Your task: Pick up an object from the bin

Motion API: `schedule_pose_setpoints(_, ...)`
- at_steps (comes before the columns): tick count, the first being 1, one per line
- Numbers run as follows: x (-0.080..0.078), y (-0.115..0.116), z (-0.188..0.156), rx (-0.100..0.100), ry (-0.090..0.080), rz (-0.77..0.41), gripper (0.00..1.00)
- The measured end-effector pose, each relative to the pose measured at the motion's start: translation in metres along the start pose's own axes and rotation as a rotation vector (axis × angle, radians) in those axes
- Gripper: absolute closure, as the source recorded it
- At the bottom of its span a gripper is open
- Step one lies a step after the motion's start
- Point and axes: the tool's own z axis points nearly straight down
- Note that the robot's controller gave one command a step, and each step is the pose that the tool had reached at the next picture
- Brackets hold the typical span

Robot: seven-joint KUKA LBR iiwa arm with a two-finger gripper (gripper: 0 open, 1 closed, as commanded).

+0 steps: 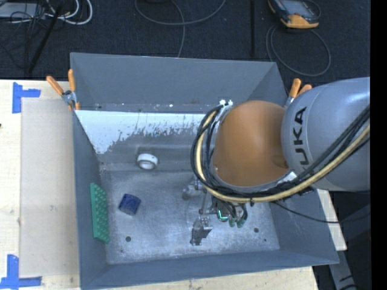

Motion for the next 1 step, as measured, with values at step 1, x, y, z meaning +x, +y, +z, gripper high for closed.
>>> schedule_pose_setpoints(1, -0.0547, 0.0799, 0.0590, -0.003, -0.007, 0.190, 0.00)
